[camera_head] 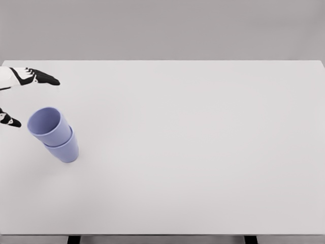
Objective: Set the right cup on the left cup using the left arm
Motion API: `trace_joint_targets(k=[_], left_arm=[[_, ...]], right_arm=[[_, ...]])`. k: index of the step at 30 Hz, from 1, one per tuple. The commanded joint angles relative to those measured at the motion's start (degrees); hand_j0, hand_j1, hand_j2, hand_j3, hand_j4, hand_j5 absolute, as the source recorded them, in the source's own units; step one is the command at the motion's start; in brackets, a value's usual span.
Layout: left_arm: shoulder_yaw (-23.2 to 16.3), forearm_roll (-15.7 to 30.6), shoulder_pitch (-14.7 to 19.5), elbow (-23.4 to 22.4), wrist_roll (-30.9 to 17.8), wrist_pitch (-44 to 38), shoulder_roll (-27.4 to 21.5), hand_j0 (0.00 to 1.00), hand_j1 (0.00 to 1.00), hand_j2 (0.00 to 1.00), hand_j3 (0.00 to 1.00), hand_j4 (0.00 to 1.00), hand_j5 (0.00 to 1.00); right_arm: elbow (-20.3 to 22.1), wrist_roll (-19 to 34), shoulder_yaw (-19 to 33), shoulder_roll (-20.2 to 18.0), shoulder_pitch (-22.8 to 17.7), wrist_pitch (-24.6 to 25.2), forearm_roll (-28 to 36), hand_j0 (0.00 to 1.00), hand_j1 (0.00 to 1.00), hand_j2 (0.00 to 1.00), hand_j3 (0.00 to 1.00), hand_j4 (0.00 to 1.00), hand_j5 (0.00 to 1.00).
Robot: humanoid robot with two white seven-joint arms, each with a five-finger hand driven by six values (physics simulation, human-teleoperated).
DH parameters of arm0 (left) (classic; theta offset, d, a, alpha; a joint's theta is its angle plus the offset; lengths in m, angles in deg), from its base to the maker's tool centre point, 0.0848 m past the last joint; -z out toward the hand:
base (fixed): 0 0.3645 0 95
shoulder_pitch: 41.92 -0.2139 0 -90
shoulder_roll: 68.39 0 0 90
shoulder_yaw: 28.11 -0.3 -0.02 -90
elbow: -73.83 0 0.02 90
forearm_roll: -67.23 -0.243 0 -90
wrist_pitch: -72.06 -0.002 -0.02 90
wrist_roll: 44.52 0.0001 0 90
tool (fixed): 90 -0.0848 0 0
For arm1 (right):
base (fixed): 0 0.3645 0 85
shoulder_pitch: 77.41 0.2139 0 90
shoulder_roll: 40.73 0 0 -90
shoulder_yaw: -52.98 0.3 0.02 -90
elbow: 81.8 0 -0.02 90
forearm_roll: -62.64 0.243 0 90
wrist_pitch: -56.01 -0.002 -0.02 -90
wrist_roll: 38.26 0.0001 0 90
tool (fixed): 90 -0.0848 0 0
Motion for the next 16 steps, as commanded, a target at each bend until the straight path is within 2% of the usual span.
trace_joint_targets(k=[1,5,7,16], left_arm=[[0.7,3.5,0.0,-0.1,0.0,-0.1,-0.1,1.0,1.0,1.0,1.0,1.0,1.0],[0.7,5.2,1.2,1.2,0.0,-0.1,0.7,1.0,1.0,1.0,1.0,1.0,1.0],[0.7,6.6,3.3,3.1,0.0,-0.1,0.9,1.0,1.0,1.0,1.0,1.0,1.0],[-0.4,5.9,7.3,6.5,0.0,-0.1,14.8,1.0,1.0,1.0,1.0,1.0,1.0]], right_arm=[[0.0,0.0,0.0,0.0,0.0,0.0,0.0,1.0,1.0,1.0,1.0,1.0,1.0],[0.0,0.0,0.0,0.0,0.0,0.0,0.0,1.0,1.0,1.0,1.0,1.0,1.0],[0.0,0.0,0.0,0.0,0.0,0.0,0.0,1.0,1.0,1.0,1.0,1.0,1.0],[0.0,0.0,0.0,0.0,0.0,0.0,0.0,1.0,1.0,1.0,1.0,1.0,1.0]])
